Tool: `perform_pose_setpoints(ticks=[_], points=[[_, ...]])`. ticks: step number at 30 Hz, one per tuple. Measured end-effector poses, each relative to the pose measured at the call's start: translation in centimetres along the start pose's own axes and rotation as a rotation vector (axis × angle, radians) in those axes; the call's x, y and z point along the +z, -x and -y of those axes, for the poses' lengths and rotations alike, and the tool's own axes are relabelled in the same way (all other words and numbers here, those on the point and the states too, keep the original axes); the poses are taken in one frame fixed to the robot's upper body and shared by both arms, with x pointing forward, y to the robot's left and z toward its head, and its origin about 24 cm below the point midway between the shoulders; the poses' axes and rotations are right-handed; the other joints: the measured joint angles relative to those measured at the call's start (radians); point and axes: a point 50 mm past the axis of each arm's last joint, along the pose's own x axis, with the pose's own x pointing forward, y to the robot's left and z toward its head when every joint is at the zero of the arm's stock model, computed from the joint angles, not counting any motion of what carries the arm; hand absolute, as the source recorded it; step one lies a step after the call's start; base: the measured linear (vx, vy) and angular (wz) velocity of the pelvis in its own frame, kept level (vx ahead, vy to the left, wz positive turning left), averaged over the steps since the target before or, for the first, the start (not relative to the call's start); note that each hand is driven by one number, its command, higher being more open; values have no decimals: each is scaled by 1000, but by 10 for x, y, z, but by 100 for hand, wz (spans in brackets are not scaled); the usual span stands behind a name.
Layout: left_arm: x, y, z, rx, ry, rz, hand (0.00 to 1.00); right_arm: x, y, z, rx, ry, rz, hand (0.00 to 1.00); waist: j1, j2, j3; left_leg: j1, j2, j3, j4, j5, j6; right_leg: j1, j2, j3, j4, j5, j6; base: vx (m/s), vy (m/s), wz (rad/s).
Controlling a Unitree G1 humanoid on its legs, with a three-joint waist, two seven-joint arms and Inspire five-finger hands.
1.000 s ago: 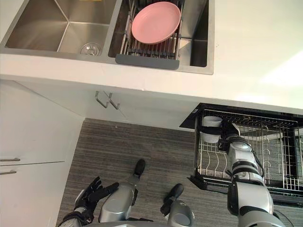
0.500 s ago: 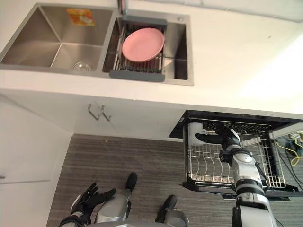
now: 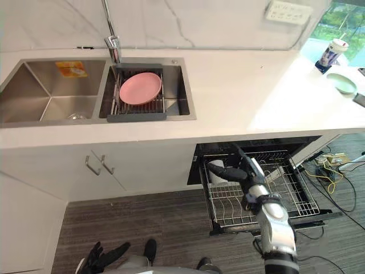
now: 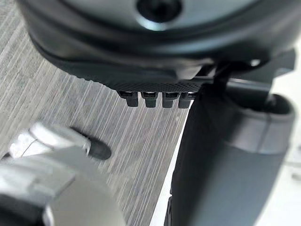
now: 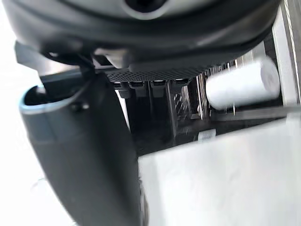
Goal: Walk over to the sink, pick up the cup, carry it to the dishwasher, place the cup inside the dishwasher, then close the dishwasher door
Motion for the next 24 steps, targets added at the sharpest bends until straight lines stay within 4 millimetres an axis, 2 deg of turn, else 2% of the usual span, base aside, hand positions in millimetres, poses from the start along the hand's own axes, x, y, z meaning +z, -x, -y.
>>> perform_pose_setpoints(ticks=[2, 3, 4, 5, 6, 7, 9, 11, 13, 15, 16, 17, 18, 19, 20, 21, 22, 24], points=[[-5, 4, -1, 34, 47, 6, 100, 2, 10, -5, -4, -2, 49, 100, -3, 8, -4, -15, 1, -21, 0, 5, -5, 0, 2, -26, 2, -3, 0, -54, -30, 36], [-11, 7, -1, 49, 69, -1, 100, 9, 11, -5, -8, 10, 89, 100, 1, 13, -7, -22, 4, -7, 0, -12, 6, 1, 4, -37, 2, -3, 0, -61, 2, 36], [-19, 11, -3, 68, 93, -18, 100, 19, 14, -2, -34, 16, 151, 100, 4, 13, -11, -24, 25, 107, 3, -30, 25, 16, 2, -63, -16, 10, 2, -52, 1, 46], [-22, 12, -2, 74, 102, -27, 100, 25, 17, 2, -55, 14, 193, 100, 1, 12, -15, -26, 33, 168, 3, -38, 38, 24, -3, -86, -28, 15, 4, -11, 28, 81], [-28, 15, 0, 80, 114, -44, 100, 40, 24, 12, -109, 15, 289, 100, -4, 12, -18, -28, 46, 271, 10, -48, 53, 37, -26, -127, -37, 18, 8, 46, 89, 100], [-34, 17, -1, 91, 113, -55, 100, 54, 30, 23, -165, 10, 383, 100, -6, 26, -21, -35, 64, 343, 24, -38, 44, 45, -32, -157, -21, 11, 17, 61, 113, 96], [-46, 26, -4, 113, 102, -85, 100, 68, 35, 33, -225, 8, 478, 100, -10, 50, -33, -19, 65, 327, -1, 38, 8, 64, -35, -183, -4, -3, 32, 39, 97, 59], [-53, 31, -6, 117, 77, -108, 100, 76, 41, 35, -278, -6, 563, 100, -14, 52, -33, -3, 32, 298, -1, 30, 20, 90, -73, -197, 29, -14, 45, 66, 143, 49], [-53, 30, -6, 109, 45, -110, 100, 75, 38, 28, -284, -38, 587, 100, -15, 54, -32, 9, 8, 300, -1, 15, 38, 77, -117, -189, 94, -35, 47, 49, 154, 12], [-49, 27, -3, 92, 22, -101, 100, 66, 36, 21, -283, -76, 567, 100, -18, 59, -29, 13, -3, 300, -1, 7, 47, 54, -146, -162, 166, -49, 22, 13, 135, 3], [-46, 24, 0, 72, -1, -95, 100, 59, 36, 17, -282, -97, 545, 100, -23, 60, -26, 11, -4, 294, -1, 5, 49, 26, -151, -96, 216, -67, -36, -1, 107, 14], [-43, 22, 1, 62, -12, -91, 100, 56, 37, 15, -281, -105, 533, 100, -29, 59, -23, 9, -3, 287, -1, 5, 49, 12, -142, -37, 242, -79, -61, 6, 79, 51], [-36, 17, 1, 46, -37, -80, 100, 49, 40, 11, -288, -119, 511, 100, -52, 59, -16, -5, -4, 251, 0, 8, 54, 2, -93, 105, 261, -130, -66, 14, -42, 95], [-27, 11, 3, 28, -56, -64, 100, 48, 46, 9, -301, -124, 509, 100, -80, 42, -16, -25, -18, 208, 1, 15, 64, 3, -20, 212, 228, -179, -53, 9, -76, 105], [-23, 9, 5, 20, -60, -55, 100, 50, 48, 9, -312, -123, 517, 100, -85, 22, -18, -34, -32, 200, 1, 16, 64, 8, 3, 230, 196, -202, -56, 13, -142, 74], [-19, 5, 5, 12, -76, -50, 100, 57, 50, 10, -322, -109, 542, 100, -84, 16, -11, -42, -46, 199, 1, 31, 62, 22, 14, 244, 147, -219, -29, 6, -66, 20], [-20, 6, 4, 14, -92, -56, 100, 60, 49, 11, -326, -109, 557, 100, -83, 19, -8, -39, -43, 202, 1, 34, 59, 18, 15, 247, 157, -221, -34, 14, -70, 2], [-21, 7, 2, 19, -93, -59, 100, 63, 54, 16, -360, -114, 573, 100, -80, 14, -8, -32, -45, 197, 1, 49, 57, 32, 17, 240, 166, -213, -23, 53, -37, 5]])
